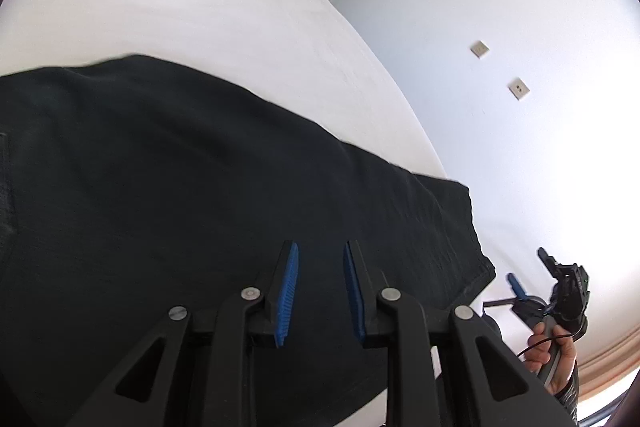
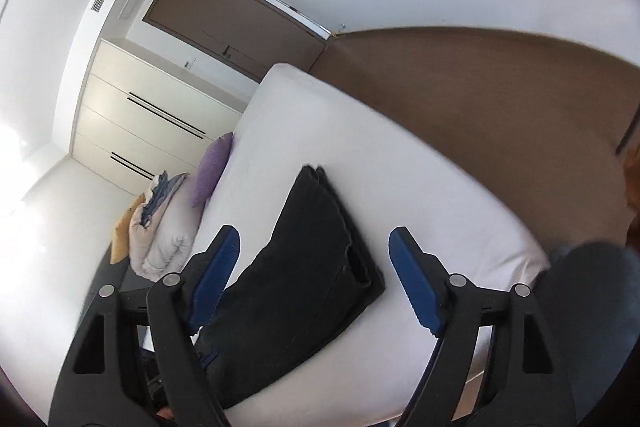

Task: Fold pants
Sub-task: 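Lift the folded jeans edge with the right gripper and raise it upward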

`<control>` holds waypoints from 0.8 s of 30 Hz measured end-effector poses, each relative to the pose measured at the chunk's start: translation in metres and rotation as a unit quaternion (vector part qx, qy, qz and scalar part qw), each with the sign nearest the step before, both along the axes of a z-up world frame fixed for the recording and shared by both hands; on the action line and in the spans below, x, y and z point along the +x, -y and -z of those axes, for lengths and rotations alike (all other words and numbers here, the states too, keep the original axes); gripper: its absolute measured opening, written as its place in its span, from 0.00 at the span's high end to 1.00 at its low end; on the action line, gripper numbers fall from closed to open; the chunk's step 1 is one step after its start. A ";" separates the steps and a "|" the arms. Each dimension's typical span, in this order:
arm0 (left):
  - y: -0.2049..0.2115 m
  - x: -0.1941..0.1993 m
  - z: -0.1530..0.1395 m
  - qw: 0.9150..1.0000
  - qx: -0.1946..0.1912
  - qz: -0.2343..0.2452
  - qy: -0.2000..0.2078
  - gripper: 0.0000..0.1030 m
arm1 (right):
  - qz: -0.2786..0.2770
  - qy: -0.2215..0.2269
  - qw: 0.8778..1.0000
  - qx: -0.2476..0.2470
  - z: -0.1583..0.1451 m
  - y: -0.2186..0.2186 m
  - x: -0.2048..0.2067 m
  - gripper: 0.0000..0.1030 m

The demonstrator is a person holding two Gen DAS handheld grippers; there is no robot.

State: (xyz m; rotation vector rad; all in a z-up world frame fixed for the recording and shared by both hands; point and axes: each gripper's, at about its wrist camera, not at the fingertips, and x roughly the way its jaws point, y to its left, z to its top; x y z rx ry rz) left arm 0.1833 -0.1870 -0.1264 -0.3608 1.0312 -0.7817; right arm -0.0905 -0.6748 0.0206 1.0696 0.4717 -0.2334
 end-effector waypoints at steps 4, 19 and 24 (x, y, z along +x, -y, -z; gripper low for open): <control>0.007 -0.011 0.009 1.000 0.002 0.018 -0.014 0.77 | -0.021 -0.003 0.997 0.071 0.033 -0.011 0.011 0.26; -0.011 -0.013 0.026 0.998 -0.011 -0.007 -0.056 0.95 | -0.017 0.008 0.989 0.143 0.105 -0.027 0.039 0.61; -0.017 -0.012 0.031 0.998 -0.011 -0.012 -0.064 0.98 | -0.011 0.014 0.989 0.148 0.115 -0.030 0.064 0.73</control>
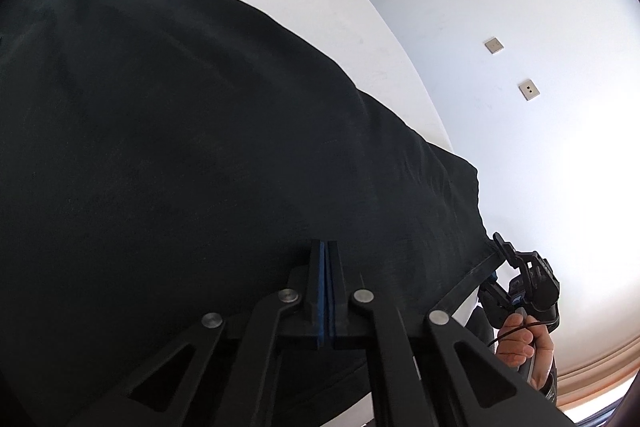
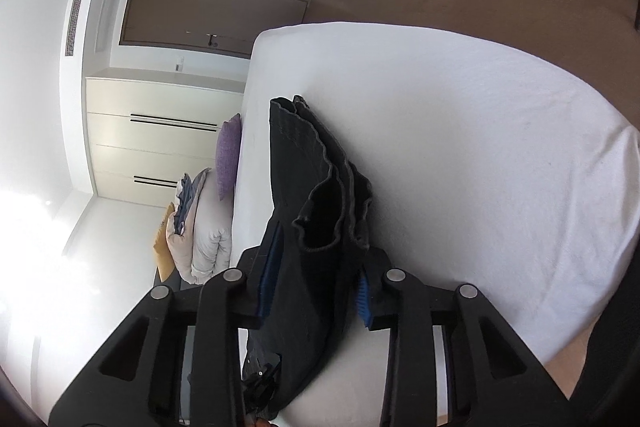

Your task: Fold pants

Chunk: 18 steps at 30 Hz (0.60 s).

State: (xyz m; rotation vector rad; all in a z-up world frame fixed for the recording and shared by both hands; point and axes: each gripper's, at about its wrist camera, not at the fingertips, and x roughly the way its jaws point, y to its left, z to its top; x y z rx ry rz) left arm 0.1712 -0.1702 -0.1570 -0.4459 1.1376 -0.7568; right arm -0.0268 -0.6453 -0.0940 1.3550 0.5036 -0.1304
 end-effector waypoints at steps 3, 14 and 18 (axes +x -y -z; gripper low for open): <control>-0.001 0.000 0.001 1.000 0.000 -0.001 0.000 0.98 | -0.005 -0.007 1.000 -0.013 0.002 -0.001 0.011 0.90; -0.019 0.001 -0.015 0.998 -0.047 -0.029 0.000 0.61 | -0.131 -0.043 0.936 -0.325 -0.095 -0.091 0.070 0.91; -0.026 0.004 -0.029 0.995 -0.092 -0.038 -0.004 0.23 | -0.228 -0.043 0.840 -0.490 -0.122 -0.186 0.101 0.92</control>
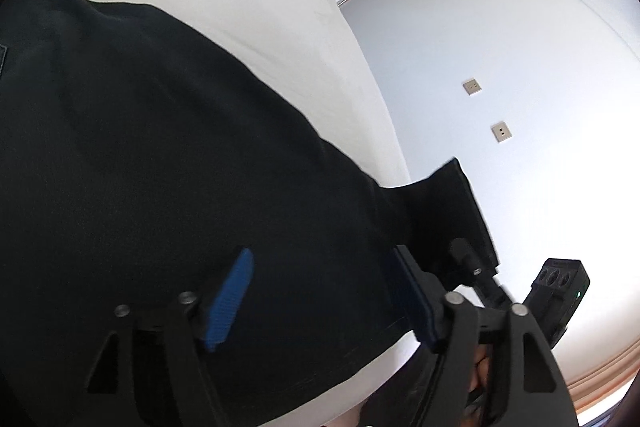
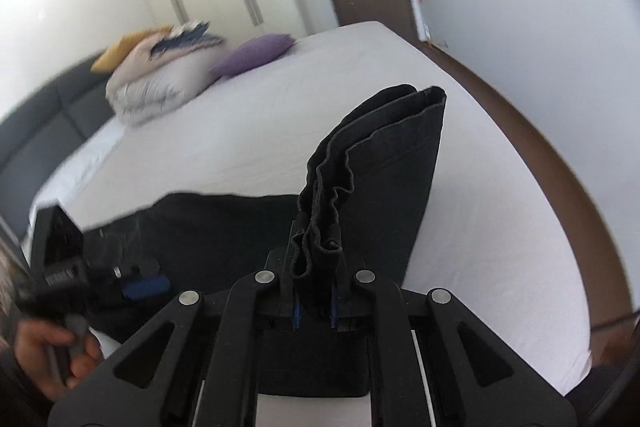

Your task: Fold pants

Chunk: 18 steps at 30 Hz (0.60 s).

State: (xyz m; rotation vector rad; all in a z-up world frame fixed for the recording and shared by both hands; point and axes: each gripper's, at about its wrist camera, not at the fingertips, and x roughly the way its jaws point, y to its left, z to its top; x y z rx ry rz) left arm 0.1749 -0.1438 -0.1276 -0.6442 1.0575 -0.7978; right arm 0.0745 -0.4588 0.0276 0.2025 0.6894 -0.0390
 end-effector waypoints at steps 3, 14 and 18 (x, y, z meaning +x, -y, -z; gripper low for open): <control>0.004 0.005 -0.005 0.999 -0.033 0.010 -0.010 0.12 | -0.066 -0.027 0.995 -0.077 -0.004 -0.056 -0.006 0.92; 0.037 0.035 0.012 0.995 -0.023 0.045 -0.082 0.09 | -0.113 -0.046 0.984 -0.133 0.026 -0.109 -0.023 0.92; 0.051 0.048 0.014 0.994 -0.003 0.059 -0.096 0.37 | -0.123 -0.034 0.980 -0.152 0.019 -0.125 -0.035 0.92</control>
